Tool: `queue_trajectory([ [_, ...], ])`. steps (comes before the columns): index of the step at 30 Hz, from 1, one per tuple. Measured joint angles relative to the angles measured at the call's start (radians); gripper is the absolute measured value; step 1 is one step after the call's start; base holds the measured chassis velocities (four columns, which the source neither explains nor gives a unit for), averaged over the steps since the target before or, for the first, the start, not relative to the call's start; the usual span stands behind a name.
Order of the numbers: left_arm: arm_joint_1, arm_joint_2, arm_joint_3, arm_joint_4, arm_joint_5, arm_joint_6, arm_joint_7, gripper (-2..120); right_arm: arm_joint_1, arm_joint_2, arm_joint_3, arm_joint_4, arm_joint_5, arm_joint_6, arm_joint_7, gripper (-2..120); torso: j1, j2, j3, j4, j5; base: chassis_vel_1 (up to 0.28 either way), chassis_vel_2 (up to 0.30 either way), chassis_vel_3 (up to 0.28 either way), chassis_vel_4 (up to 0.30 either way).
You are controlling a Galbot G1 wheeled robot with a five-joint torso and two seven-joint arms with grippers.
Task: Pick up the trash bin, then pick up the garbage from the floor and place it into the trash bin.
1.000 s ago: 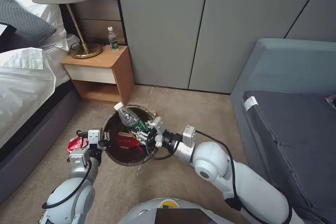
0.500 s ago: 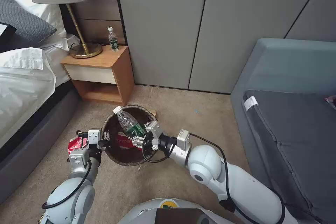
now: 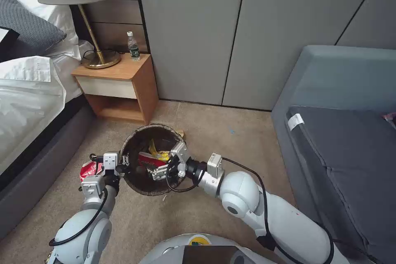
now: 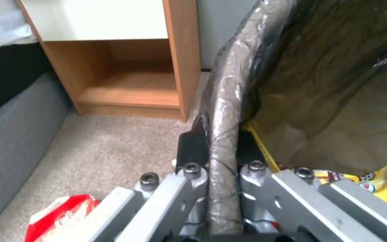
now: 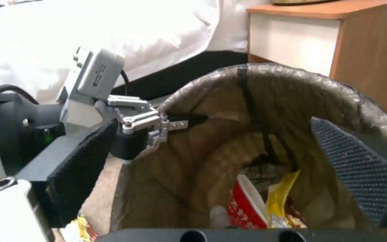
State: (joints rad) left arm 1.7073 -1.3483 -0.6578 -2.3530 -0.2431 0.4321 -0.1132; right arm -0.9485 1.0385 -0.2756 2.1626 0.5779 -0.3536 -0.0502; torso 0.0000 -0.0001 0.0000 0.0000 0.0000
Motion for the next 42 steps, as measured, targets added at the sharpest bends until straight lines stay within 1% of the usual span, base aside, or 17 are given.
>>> queue_trajectory([
  [5,0.000,0.000,0.000,0.000,0.000,0.000,0.000,0,-0.001,0.000,0.008,0.008,0.005,0.007,0.005,100,0.000,0.000,0.000,0.0000,0.0000,0.000,0.000,0.000,0.000],
  [10,-0.001,0.000,-0.001,0.001,0.000,0.000,0.000,0,-0.001,-0.004,0.038,0.043,0.032,0.012,0.014,100,0.000,0.000,0.000,0.0000,0.0001,0.000,0.000,0.000,0.000],
  [14,-0.002,-0.001,-0.001,0.002,0.000,0.000,0.001,0,-0.001,-0.019,0.073,0.078,0.053,0.012,0.013,100,0.000,0.000,0.000,0.0000,0.0001,0.000,0.000,0.000,0.000],
  [18,-0.003,-0.002,0.000,0.002,0.000,0.000,0.001,0,-0.021,-0.037,0.146,0.106,0.064,0.018,0.011,100,0.000,0.000,0.000,0.0000,0.0001,0.000,0.000,0.000,0.000],
  [19,-0.003,-0.002,0.000,0.002,0.000,0.000,0.001,0,-0.021,-0.037,0.146,0.106,0.064,0.018,0.011,100,0.000,0.000,0.000,0.0000,0.0001,0.000,0.000,0.000,0.000],
  [22,-0.003,-0.002,0.000,0.003,0.000,0.000,0.001,0,-0.056,-0.049,0.219,0.108,0.063,0.036,0.008,100,0.000,0.000,0.000,-0.0001,0.0002,0.000,0.000,0.000,0.000],
  [23,-0.003,-0.002,0.000,0.003,0.000,0.000,0.001,0,-0.056,-0.049,0.219,0.108,0.063,0.036,0.008,100,0.000,0.000,0.000,-0.0001,0.0002,0.000,0.000,0.000,0.000],
  [26,-0.004,-0.001,0.000,0.003,0.000,-0.001,0.001,0,-0.087,-0.054,0.277,0.100,0.052,0.061,0.010,100,0.000,0.000,0.000,0.0000,0.0002,0.000,0.000,0.000,0.000],
  [28,-0.004,0.000,-0.001,0.003,-0.001,-0.001,0.001,0,-0.113,-0.070,0.313,0.091,0.036,0.098,0.027,100,0.000,0.000,0.000,-0.0001,0.0002,0.000,0.000,0.000,0.000],
  [29,-0.004,0.000,-0.001,0.003,-0.001,-0.001,0.001,0,-0.113,-0.070,0.313,0.091,0.036,0.098,0.027,100,0.000,0.000,0.000,-0.0001,0.0002,0.000,0.000,0.000,0.000],
  [34,-0.004,0.001,-0.003,0.003,-0.003,-0.001,0.002,0,-0.162,-0.082,0.354,0.089,0.011,0.144,0.090,100,0.000,0.000,0.000,0.0000,0.0002,0.000,0.000,0.000,0.000],
  [36,-0.004,0.001,-0.003,0.002,-0.003,-0.001,0.002,0,-0.205,-0.073,0.380,0.082,-0.030,0.168,0.109,100,0.000,0.000,0.000,0.0000,0.0001,0.000,0.000,0.000,0.000],
  [37,-0.004,0.001,-0.003,0.002,-0.003,-0.001,0.002,0,-0.205,-0.073,0.380,0.082,-0.030,0.168,0.109,100,0.000,0.000,0.000,0.0000,0.0001,0.000,0.000,0.000,0.000],
  [38,-0.004,0.001,-0.003,0.001,-0.003,-0.001,0.002,0,-0.241,-0.063,0.401,0.080,-0.057,0.178,0.119,100,0.000,0.000,0.000,0.0002,0.0002,0.000,0.000,0.000,0.000],
  [40,-0.003,0.001,-0.004,0.001,-0.004,-0.001,0.002,0,-0.312,-0.042,0.441,0.084,-0.086,0.183,0.125,100,0.000,0.000,0.000,-0.0001,0.0002,0.000,0.000,0.000,0.000],
  [41,-0.003,0.001,-0.004,0.001,-0.004,-0.001,0.002,0,-0.312,-0.042,0.441,0.084,-0.086,0.183,0.125,100,0.000,0.000,0.000,-0.0001,0.0002,0.000,0.000,0.000,0.000],
  [42,-0.003,0.002,-0.005,0.001,-0.005,-0.001,0.002,0,-0.346,-0.033,0.462,0.086,-0.106,0.190,0.126,100,0.000,0.000,0.000,-0.0003,0.0002,0.000,0.000,0.000,0.000],
])
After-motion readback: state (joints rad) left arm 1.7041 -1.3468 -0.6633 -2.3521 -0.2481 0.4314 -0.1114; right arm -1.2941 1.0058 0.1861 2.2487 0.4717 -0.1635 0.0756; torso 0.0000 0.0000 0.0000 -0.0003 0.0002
